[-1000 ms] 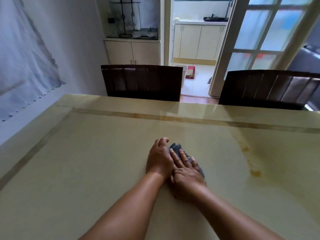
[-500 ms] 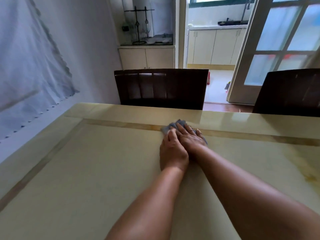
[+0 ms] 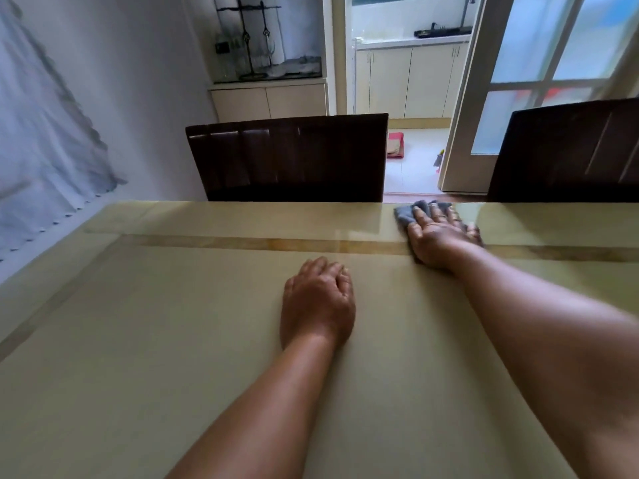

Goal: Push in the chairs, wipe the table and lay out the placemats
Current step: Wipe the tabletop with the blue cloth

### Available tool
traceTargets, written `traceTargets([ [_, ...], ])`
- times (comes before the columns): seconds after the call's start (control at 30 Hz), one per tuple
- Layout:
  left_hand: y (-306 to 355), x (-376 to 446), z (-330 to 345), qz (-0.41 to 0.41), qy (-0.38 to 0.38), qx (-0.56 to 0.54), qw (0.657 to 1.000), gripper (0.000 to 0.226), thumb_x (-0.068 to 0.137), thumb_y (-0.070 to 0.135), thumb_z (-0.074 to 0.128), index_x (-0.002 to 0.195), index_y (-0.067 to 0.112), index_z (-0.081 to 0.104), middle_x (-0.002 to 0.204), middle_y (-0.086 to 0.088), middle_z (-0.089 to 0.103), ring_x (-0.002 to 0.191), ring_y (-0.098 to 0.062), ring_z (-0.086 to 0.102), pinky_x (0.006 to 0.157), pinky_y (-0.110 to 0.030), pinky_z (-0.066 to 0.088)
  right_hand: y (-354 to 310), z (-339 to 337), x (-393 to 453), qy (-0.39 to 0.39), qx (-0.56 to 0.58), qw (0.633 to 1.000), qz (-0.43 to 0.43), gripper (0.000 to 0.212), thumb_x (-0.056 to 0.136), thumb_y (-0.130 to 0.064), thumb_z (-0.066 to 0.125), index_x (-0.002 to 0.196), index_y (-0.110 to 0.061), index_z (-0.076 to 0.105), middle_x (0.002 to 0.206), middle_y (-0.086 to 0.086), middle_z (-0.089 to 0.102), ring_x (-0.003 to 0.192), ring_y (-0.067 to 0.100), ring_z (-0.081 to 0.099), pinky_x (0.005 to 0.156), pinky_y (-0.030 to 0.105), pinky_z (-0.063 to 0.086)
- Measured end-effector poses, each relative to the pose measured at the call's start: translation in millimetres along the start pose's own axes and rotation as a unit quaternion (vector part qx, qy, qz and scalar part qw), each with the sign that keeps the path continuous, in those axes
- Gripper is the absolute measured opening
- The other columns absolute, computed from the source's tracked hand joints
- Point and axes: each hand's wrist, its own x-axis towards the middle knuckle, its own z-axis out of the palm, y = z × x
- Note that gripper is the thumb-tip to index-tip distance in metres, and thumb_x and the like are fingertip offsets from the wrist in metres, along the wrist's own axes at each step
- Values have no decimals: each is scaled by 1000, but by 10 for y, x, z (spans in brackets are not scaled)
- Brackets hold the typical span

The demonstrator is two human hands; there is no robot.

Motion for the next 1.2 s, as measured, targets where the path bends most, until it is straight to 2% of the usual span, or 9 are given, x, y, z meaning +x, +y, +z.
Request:
traceTargets([
  [0.17, -24, 5, 30, 5, 6, 10, 1000, 42, 97, 35, 30, 132, 23, 51, 148, 1, 40, 139, -16, 29, 114, -29, 20, 676, -128, -72, 16, -3, 991, 131, 54, 100, -46, 15, 151, -33, 4, 160, -5, -8, 148, 22, -7, 116, 49, -1],
  [0.3, -39, 23, 34, 6, 11, 16, 1000, 41, 97, 34, 31, 130, 21, 52, 147, -1, 42, 138, -18, 31, 113, -31, 21, 650, -101, -206, 40, 11, 980, 193, 55, 99, -43, 16, 152, -31, 5, 161, -5, -6, 147, 24, -5, 117, 48, 1],
  [0.4, -25, 21, 33, 4, 17, 8, 1000, 41, 97, 32, 31, 129, 20, 54, 145, -2, 44, 136, -19, 34, 111, -31, 23, 216, 22, -444, 24, 1, 991, 131, 54, 100, -43, 15, 152, -32, 2, 160, -6, -12, 147, 25, -10, 117, 48, -3],
  [0.53, 18, -11, -20, 1, 37, -34, 999, 57, 85, 38, 21, 123, 16, 58, 134, -9, 55, 125, -25, 47, 105, -33, 33, -577, 248, -984, -40, -4, 992, -121, 56, 99, -46, 19, 151, -34, 0, 159, -8, -15, 146, 22, -17, 118, 46, -6],
  [0.63, 77, -55, -77, 0, 58, -59, 997, 56, 83, 38, 22, 114, 11, 61, 124, -16, 60, 114, -32, 54, 98, -35, 40, -624, 238, -1211, -66, -15, 976, -205, 61, 99, -43, 27, 151, -35, -3, 159, -9, -14, 146, 20, -17, 119, 45, -6],
  [0.77, 128, -115, -103, 24, 61, -20, 998, 56, 85, 38, 22, 115, 12, 62, 120, -14, 63, 113, -31, 54, 98, -36, 39, 138, 115, -1156, -20, -8, 990, -140, 55, 100, -39, 23, 150, -38, 1, 159, -11, -11, 147, 15, -14, 117, 44, -2],
  [0.97, 199, -217, -124, 43, 59, 33, 997, 55, 90, 39, 27, 101, 7, 70, 103, -17, 70, 96, -33, 62, 86, -34, 45, 1304, -148, -1512, 1, 15, 990, 141, 55, 100, -45, 13, 151, -33, -4, 159, -6, -17, 147, 20, -13, 118, 44, -3],
  [1.07, 223, -248, -149, 38, 36, 62, 997, 48, 96, 37, 31, 103, 8, 69, 108, -16, 69, 100, -33, 60, 89, -34, 43, 1076, -54, -1843, -12, 18, 994, 108, 56, 101, -44, 13, 151, -31, -7, 158, -6, -21, 146, 20, -16, 117, 42, -7],
  [1.2, 301, -266, -215, 11, -19, 69, 997, 44, 99, 34, 29, 112, 10, 64, 123, -15, 63, 111, -33, 56, 99, -34, 37, 465, 168, -2395, -44, 18, 996, -72, 56, 98, -47, 10, 147, -35, -14, 151, -13, -28, 144, 16, -24, 115, 37, -14],
])
